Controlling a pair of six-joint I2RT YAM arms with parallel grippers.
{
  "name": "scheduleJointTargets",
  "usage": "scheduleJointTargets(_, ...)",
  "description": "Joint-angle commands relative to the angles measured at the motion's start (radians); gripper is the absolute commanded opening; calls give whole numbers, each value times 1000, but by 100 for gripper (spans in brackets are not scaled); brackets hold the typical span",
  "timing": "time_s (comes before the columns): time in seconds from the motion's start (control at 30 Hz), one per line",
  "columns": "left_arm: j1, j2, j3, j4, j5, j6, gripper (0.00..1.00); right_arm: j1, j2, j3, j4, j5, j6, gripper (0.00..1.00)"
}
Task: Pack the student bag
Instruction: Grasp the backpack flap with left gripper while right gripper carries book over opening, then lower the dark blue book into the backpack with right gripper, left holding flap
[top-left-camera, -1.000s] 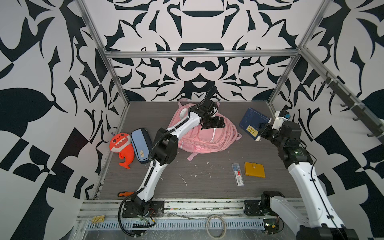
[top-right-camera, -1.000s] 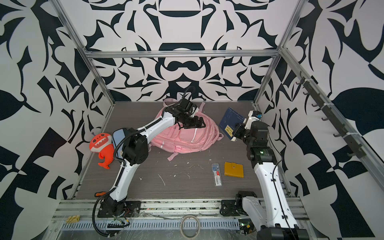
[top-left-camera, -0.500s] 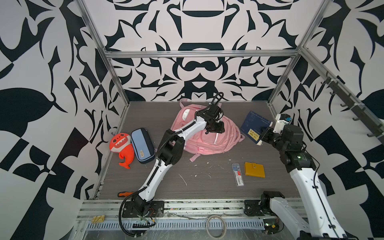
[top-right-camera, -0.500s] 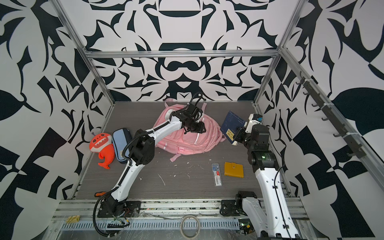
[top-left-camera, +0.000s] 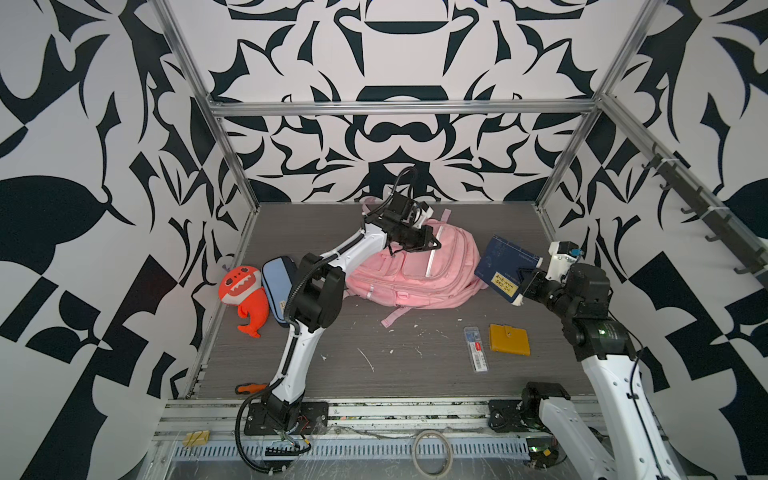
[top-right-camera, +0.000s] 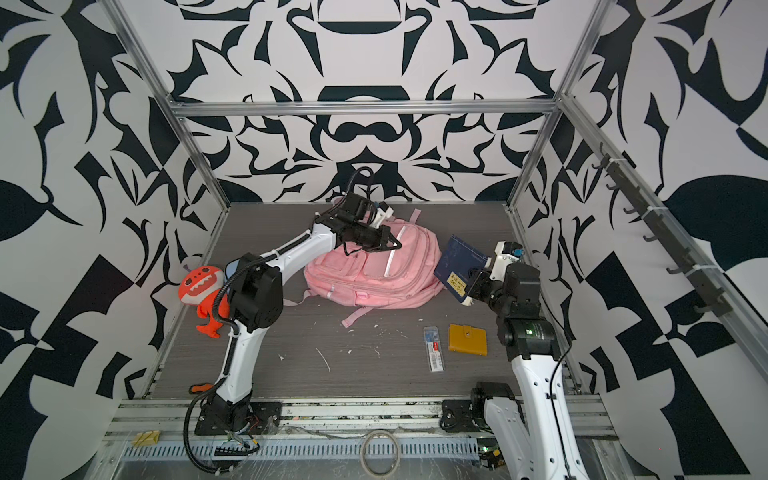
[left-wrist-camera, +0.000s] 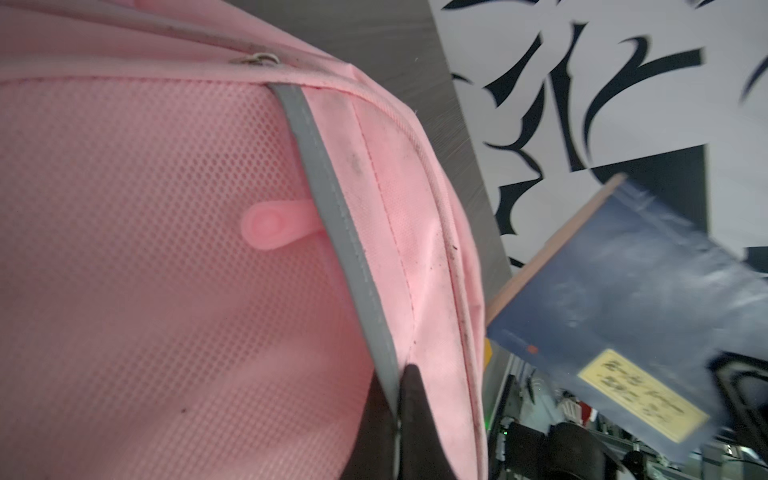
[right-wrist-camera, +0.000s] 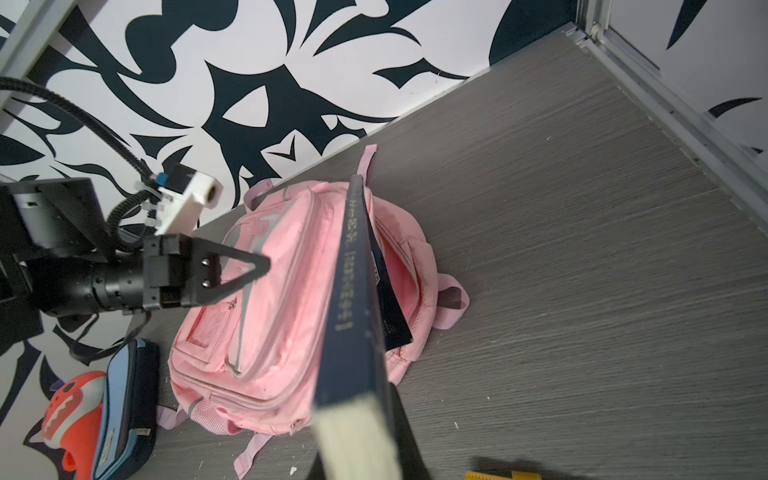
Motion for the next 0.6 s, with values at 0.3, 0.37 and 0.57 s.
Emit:
scheduleJointTargets(0.3,92,-261,-187,410,366,-175,0,-10,105,40,232,-151,109,0)
scheduleJointTargets(0.37,100,-288,-244,561,397,-270,0,-10,140,45,264,-214,122,0)
scheduleJointTargets(0.57,110,-294,-240,744,482,-423,0,-7,261,5,431,-378,273,0)
